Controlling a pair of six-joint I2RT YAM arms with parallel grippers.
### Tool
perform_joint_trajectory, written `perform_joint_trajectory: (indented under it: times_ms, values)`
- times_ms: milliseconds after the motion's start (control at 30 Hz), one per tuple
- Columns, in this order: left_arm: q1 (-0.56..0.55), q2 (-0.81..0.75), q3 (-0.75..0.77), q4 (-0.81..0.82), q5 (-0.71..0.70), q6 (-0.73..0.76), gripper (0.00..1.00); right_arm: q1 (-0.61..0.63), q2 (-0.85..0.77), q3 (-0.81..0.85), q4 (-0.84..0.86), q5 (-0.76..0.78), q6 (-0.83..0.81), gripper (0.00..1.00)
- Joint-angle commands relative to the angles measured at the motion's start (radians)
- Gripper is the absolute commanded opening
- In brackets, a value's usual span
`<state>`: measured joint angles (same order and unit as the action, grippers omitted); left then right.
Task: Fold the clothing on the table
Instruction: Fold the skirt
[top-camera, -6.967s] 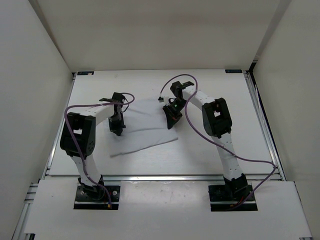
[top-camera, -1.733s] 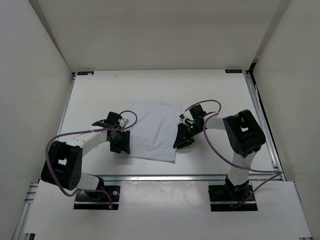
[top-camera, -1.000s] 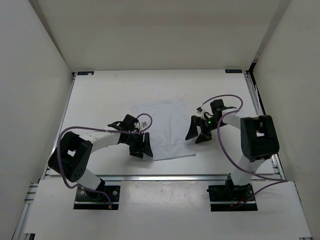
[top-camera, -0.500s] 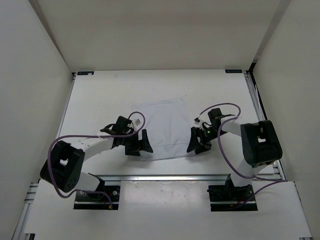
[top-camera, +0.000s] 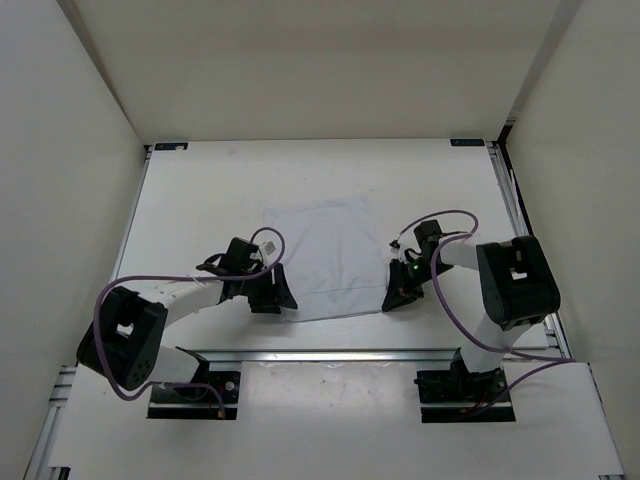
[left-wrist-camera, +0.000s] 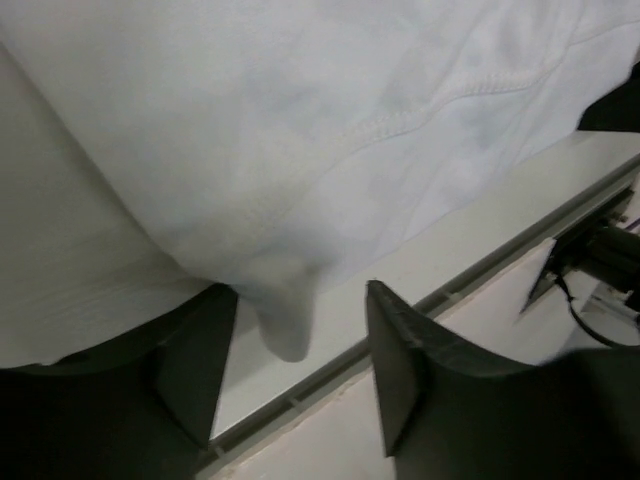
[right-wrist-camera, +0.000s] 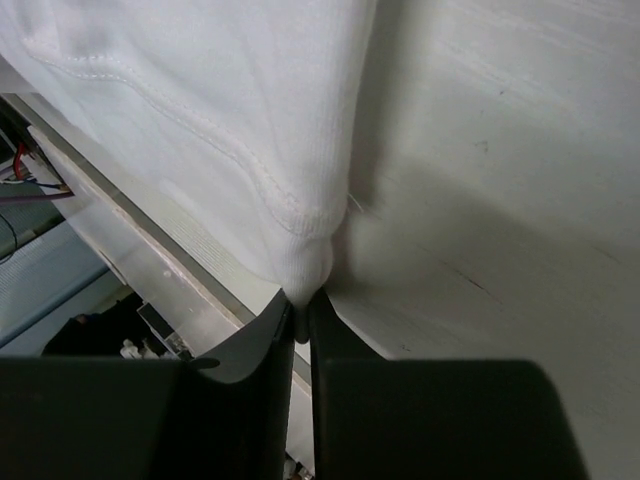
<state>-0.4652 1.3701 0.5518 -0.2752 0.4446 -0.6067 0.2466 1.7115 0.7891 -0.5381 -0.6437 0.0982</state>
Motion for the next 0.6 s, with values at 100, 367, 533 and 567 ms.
perform_joint_trajectory:
  times_ms: [100,367,533,567]
  values:
    - [-0.006,0.034,-0.092,-0.134,-0.06,0.021,0.52,-0.026,0.04,-0.002,0.07,0.142,-0.035,0.0]
    - [0.003,0.02,-0.089,-0.219,-0.104,0.004,0.99,-0.038,0.045,0.036,0.038,0.133,-0.061,0.0]
    - [0.066,-0.243,-0.28,0.069,-0.018,-0.143,0.99,-0.035,0.053,0.045,0.029,0.125,-0.074,0.0]
    - [0.098,-0.3,-0.358,0.111,0.011,-0.221,0.98,-0.03,0.047,0.045,0.029,0.124,-0.078,0.0]
